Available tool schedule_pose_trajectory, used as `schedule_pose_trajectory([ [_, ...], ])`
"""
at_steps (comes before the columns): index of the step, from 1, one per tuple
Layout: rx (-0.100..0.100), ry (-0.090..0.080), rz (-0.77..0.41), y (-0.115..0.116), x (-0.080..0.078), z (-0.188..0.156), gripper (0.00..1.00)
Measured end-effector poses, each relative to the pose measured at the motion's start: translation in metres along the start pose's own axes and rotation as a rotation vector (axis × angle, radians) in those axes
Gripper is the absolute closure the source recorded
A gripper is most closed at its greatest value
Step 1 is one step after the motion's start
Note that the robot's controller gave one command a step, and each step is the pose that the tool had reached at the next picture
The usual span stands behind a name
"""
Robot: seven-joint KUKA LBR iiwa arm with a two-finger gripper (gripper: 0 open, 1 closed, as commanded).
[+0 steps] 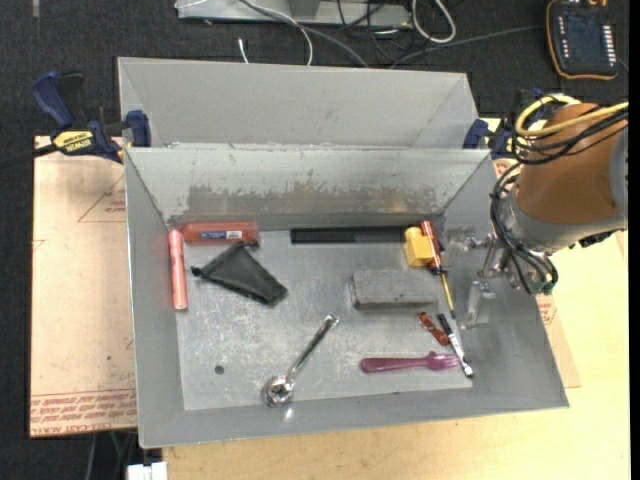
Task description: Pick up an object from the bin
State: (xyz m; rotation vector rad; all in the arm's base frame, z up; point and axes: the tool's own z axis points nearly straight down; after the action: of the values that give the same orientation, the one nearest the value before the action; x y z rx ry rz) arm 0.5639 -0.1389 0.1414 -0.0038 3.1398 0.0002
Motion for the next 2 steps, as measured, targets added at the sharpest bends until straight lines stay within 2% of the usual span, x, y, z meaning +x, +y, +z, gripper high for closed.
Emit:
schedule_pose_trajectory([
  [1,0.001,-0.005,-0.156,0.058,-0.019,0.05,0.0],
  [2,0.001,-0.007,-0.183,0.06,-0.027,0.071,0.0],
])
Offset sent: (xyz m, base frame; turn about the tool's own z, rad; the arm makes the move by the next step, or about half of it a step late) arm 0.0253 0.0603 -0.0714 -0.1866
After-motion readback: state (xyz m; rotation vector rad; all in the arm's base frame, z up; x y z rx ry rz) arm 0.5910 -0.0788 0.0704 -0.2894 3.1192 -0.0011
